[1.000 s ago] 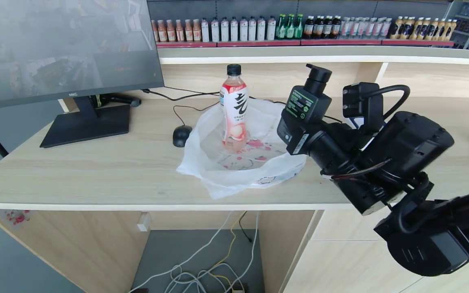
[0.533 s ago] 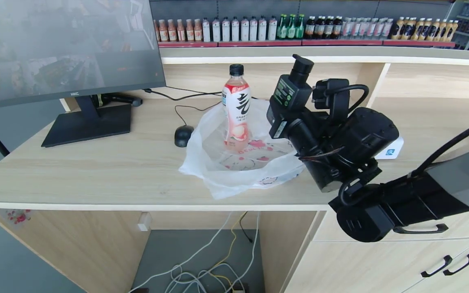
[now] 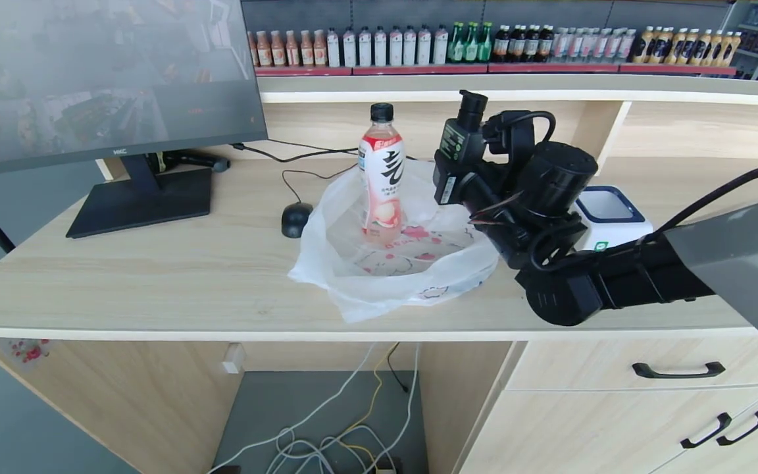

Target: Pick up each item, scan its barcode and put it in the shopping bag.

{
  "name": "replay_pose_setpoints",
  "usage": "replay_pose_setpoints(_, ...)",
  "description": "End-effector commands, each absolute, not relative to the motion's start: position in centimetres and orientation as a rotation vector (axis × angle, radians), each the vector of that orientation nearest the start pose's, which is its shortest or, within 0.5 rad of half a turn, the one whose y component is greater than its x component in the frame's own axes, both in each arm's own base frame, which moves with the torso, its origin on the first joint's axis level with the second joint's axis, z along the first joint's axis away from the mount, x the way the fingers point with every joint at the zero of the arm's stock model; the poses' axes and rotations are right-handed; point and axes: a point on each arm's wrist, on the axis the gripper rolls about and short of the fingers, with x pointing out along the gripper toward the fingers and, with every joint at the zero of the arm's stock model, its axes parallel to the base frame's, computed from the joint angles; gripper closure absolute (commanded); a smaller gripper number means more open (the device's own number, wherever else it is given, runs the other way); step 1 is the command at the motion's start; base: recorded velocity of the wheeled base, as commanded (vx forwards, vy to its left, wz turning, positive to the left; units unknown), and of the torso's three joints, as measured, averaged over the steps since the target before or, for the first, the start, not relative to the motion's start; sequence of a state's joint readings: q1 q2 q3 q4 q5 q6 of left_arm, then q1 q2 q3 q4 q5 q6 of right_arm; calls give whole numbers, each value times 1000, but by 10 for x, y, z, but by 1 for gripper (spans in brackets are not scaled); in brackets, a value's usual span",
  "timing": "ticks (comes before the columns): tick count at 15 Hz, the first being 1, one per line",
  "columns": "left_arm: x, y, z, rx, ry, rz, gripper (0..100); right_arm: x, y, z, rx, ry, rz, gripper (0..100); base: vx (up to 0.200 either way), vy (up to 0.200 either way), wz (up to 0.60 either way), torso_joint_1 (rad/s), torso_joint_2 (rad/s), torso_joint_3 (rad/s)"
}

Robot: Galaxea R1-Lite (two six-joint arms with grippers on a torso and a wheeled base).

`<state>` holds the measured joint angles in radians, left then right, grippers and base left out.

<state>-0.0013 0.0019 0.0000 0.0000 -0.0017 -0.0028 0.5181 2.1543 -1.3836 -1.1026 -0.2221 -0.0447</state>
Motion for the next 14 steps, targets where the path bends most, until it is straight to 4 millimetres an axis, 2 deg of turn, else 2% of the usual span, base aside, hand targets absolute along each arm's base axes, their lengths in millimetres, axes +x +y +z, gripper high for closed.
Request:
replay_pose_setpoints(1, -23, 0, 76, -2, 2, -3, 0, 392, 218, 204, 68, -295, 292, 100, 0, 0, 0, 0, 0, 0)
replay_pose_setpoints(4, -23, 0, 76, -3, 2, -2, 0, 402, 220, 187, 59, -271, 285, 100, 0, 0, 0, 0, 0, 0)
replay_pose_setpoints(10, -23, 0, 76, -3, 2, -3, 0, 401, 218, 166, 45, -234, 276, 100, 0, 0, 0, 0, 0, 0)
replay_pose_setpoints(14, -23, 0, 76, -2, 2, -3, 0, 401, 217, 165, 46, -235, 279, 100, 0, 0, 0, 0, 0, 0)
